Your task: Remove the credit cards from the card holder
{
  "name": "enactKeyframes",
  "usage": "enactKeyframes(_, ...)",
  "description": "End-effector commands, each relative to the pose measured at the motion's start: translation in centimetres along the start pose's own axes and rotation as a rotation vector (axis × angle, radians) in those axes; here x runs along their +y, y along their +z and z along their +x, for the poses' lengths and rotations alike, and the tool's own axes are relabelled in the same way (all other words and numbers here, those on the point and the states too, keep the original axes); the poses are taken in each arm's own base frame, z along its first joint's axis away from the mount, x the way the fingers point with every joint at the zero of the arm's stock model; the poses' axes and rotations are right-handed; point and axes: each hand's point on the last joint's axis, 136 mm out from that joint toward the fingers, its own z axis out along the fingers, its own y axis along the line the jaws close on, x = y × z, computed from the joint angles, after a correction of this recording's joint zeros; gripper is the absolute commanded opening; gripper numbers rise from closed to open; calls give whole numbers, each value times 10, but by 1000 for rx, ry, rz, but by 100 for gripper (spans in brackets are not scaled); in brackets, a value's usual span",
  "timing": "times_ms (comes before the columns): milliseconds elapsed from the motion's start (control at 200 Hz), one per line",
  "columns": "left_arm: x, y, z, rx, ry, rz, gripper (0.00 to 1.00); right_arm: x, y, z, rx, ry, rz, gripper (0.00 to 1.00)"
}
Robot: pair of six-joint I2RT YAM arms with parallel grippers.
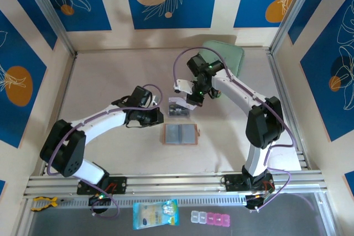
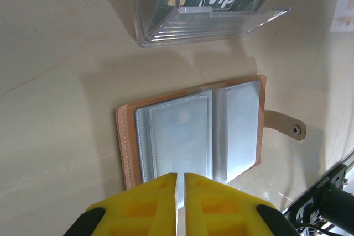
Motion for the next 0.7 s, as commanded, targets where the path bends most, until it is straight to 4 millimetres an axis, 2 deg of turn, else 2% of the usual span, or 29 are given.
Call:
enactKeyframes(0,-9,-9,-14,-51,-8,27,13,-8,1,-4,17,-53,-10,0)
enactKeyframes(325,-2,-2,-15,-57,-50,16,13,-38,3,-20,10,-131,24,0)
enactKeyframes(695,2,2,-15,-49,-62,11,13,-43,30,-27,14,-156,-7,0)
